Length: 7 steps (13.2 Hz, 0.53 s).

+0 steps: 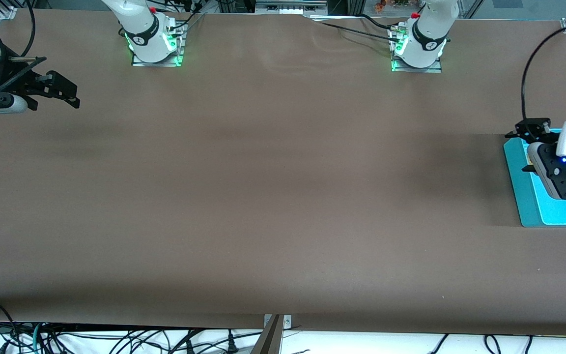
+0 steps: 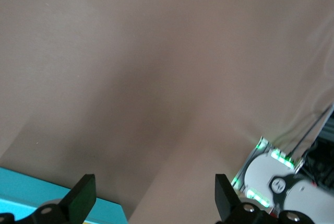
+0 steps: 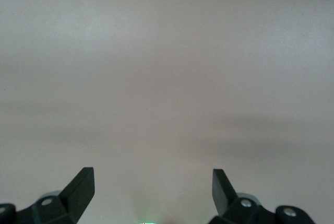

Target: Wind and store yellow beetle car

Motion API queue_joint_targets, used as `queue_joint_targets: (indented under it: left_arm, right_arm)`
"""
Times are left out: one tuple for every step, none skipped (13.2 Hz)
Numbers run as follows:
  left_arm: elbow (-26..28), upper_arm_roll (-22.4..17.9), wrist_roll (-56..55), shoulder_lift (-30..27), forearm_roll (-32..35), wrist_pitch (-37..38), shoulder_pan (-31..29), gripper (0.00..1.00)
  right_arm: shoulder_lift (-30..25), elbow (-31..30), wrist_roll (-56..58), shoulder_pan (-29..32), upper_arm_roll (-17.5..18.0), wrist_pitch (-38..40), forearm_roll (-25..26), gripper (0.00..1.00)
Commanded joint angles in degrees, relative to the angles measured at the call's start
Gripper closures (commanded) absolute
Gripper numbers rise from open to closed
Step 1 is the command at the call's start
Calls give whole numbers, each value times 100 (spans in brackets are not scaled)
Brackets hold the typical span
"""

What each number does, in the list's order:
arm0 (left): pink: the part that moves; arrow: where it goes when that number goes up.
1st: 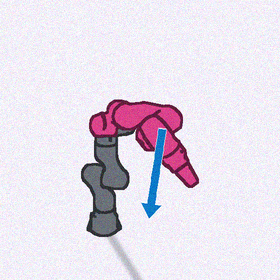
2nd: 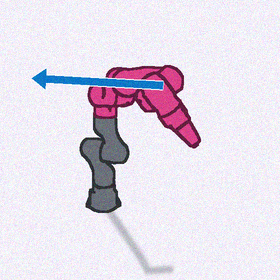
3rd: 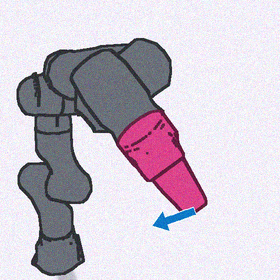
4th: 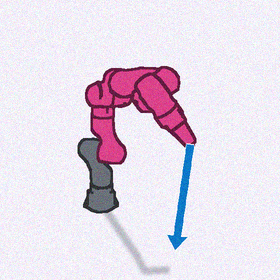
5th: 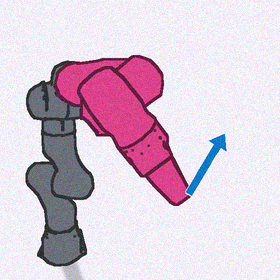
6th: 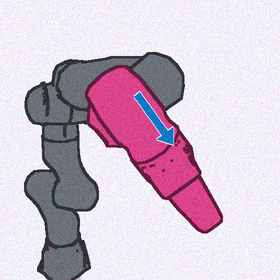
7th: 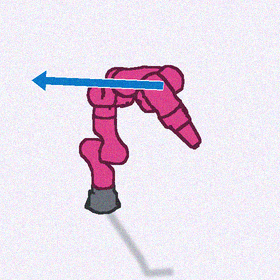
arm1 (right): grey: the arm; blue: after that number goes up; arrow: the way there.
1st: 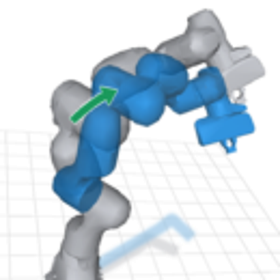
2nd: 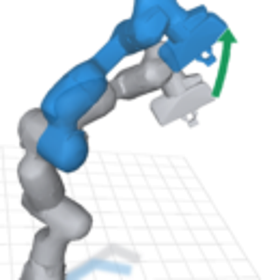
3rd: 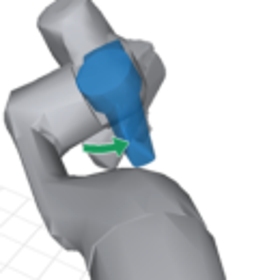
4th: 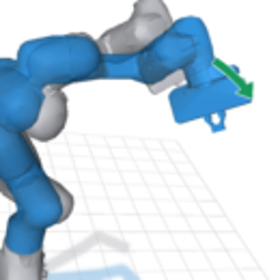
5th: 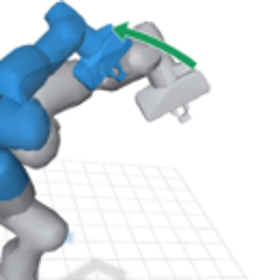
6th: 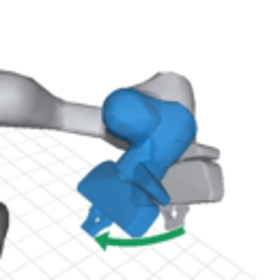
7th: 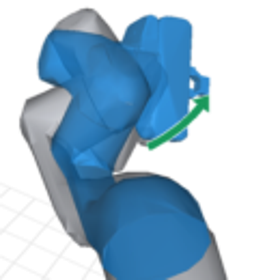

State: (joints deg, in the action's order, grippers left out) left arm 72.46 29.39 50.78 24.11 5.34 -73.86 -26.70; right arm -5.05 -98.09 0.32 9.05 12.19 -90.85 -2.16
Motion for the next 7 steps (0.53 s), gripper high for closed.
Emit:
queue_joint_targets:
  left_arm:
    - [337,-650,-1336,-818,-164,48,846,0]
    - [521,-1115,-1829,-1029,-531,-39,1242,0]
    - [810,-1538,-2156,-1249,-804,-336,1560,0]
    - [1248,-1873,-2308,-1555,-850,-661,1928,0]
    - [1662,-2120,-2457,-1837,-798,-969,2236,0]
    - [1953,-2235,-2789,-2066,-789,-1207,2387,0]
    - [2243,-2297,-3271,-2277,-780,-1514,2415,0]
  right_arm:
    - [4,141,-6,9,-7,155,40,0]
    - [4,141,3,9,-7,155,40,0]
    - [4,150,3,9,-15,155,31,0]
    - [4,237,12,9,-15,155,31,0]
    - [13,299,20,9,-24,155,31,0]
    - [13,299,29,9,-24,155,31,0]
    - [13,299,29,9,-24,155,40,0]
